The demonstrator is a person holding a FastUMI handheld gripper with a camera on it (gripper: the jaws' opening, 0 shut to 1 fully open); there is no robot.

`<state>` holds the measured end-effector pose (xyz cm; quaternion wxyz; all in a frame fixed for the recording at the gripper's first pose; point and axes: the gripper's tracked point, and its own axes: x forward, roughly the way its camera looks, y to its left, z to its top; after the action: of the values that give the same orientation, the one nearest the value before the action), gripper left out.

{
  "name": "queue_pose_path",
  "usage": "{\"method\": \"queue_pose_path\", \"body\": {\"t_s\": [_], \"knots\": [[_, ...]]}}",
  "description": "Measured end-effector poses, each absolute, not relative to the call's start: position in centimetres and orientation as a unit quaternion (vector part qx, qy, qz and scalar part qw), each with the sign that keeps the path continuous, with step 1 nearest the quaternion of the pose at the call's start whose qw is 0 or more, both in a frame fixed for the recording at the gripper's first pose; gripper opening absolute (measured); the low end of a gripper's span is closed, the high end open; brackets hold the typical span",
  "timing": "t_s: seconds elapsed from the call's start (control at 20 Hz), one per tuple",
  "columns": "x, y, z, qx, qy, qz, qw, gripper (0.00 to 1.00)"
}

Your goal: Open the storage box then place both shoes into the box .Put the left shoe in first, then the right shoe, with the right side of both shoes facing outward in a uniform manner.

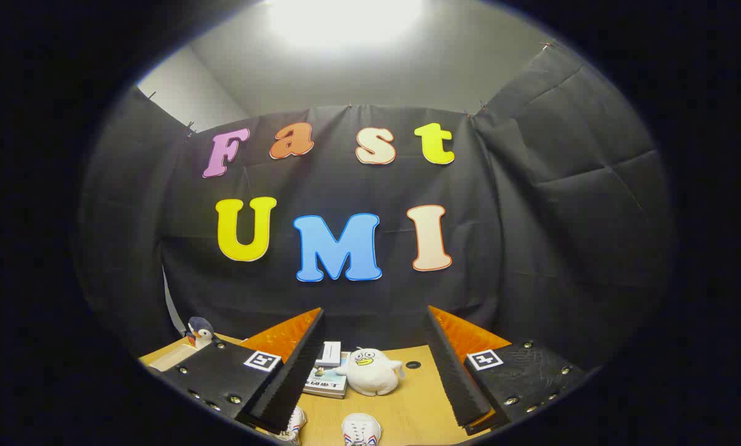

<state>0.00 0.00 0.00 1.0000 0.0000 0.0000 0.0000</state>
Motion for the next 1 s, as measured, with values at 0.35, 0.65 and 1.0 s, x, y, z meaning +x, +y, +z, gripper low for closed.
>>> {"method": "queue_pose_path", "body": {"t_s": [0.35, 0.65, 1.0], "knots": [[0.5, 0.7, 0.0, -0.005, -0.003, 0.011, 1.000, 0.94], [1.2, 1.4, 0.0, -0.007, -0.006, 0.019, 1.000, 0.94], [2.5, 3.9, -2.0, 0.040, 0.025, 0.059, 0.997, 0.94]]}}
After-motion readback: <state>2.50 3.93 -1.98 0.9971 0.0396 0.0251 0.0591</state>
